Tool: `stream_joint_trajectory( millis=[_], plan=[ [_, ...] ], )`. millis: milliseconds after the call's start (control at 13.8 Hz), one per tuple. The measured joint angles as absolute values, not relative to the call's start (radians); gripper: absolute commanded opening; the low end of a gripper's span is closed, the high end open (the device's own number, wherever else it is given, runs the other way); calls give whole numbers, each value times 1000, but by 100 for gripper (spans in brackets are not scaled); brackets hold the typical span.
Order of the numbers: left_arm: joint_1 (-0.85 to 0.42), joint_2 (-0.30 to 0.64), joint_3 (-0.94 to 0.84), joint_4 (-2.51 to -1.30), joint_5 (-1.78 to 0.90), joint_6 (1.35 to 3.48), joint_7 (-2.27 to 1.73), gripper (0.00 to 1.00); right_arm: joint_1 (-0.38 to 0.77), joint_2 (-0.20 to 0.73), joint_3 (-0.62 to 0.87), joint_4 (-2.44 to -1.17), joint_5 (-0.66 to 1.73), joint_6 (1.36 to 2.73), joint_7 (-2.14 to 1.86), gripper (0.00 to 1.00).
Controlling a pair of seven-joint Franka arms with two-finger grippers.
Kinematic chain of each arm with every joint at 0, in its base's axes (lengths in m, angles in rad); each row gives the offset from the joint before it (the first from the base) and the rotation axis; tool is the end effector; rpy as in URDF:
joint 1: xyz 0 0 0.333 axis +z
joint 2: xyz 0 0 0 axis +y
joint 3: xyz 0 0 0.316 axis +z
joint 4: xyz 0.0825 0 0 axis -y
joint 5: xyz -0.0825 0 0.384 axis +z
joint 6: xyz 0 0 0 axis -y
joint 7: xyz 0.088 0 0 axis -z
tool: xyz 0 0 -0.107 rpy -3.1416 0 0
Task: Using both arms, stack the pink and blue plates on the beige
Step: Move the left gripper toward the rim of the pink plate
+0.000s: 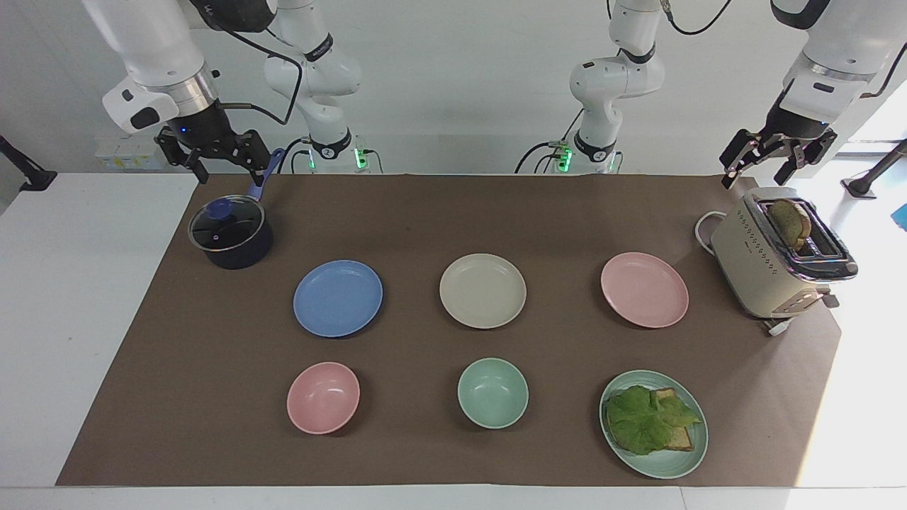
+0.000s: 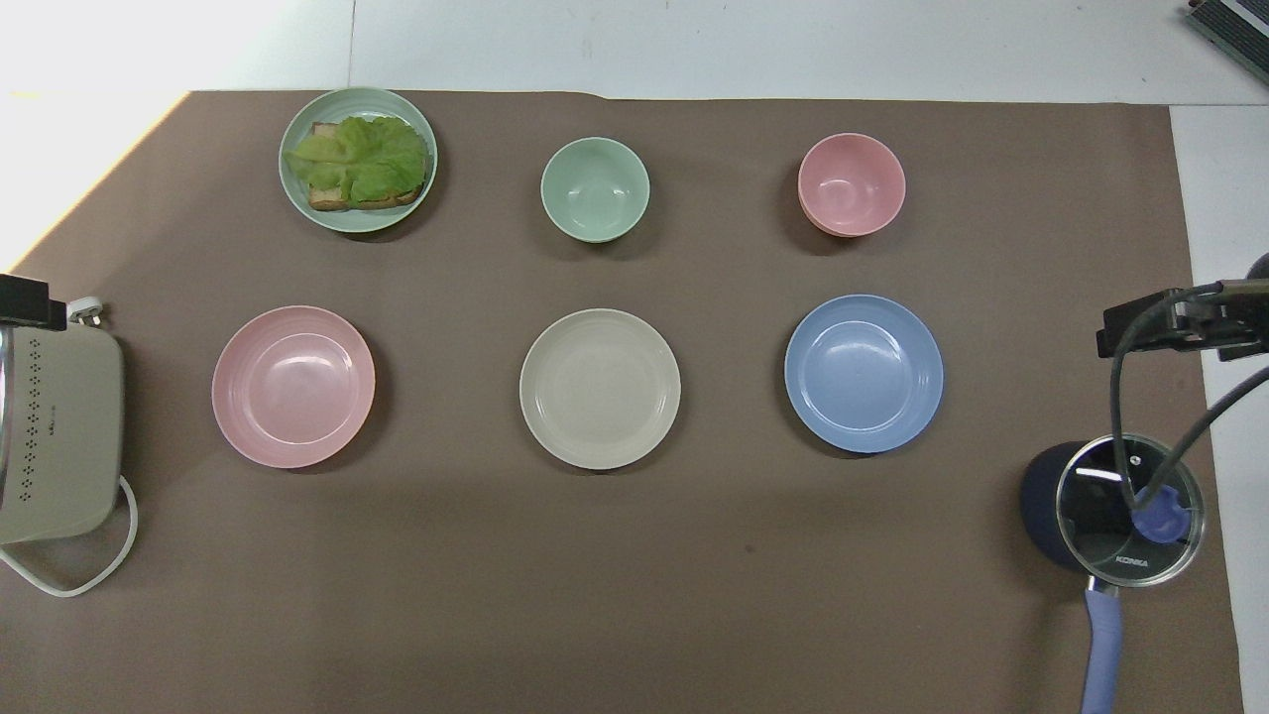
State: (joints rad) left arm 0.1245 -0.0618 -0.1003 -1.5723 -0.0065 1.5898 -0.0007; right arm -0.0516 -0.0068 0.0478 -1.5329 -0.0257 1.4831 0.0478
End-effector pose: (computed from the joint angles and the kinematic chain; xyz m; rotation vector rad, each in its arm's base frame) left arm 0.5374 0.0104 0.6591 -3.1383 -0.0388 -0.1240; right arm 0.5436 -0.0049 0.6385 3.1129 -0.0830 -0.0661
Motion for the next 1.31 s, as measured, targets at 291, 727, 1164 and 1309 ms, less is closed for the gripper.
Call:
stream_joint_trajectory(
  millis=[291, 727, 1164, 1309],
  plan=[
    [126, -62, -98, -1579, -6, 1574, -1, 100, -52, -7, 48, -1533, -26, 1483, 48, 100],
    [135, -46, -89, -1822, -3, 1755, -4, 100, -52, -7, 48, -1533, -26, 1483, 48, 100],
    [179, 57, -83, -1987, -3, 1917, -4, 100, -52, -7, 48, -1533, -26, 1483, 48, 100],
    [181, 118, -82, -2000, -3, 1969, -4, 100, -52, -7, 48, -1533, -26, 1483, 48, 100]
  ],
)
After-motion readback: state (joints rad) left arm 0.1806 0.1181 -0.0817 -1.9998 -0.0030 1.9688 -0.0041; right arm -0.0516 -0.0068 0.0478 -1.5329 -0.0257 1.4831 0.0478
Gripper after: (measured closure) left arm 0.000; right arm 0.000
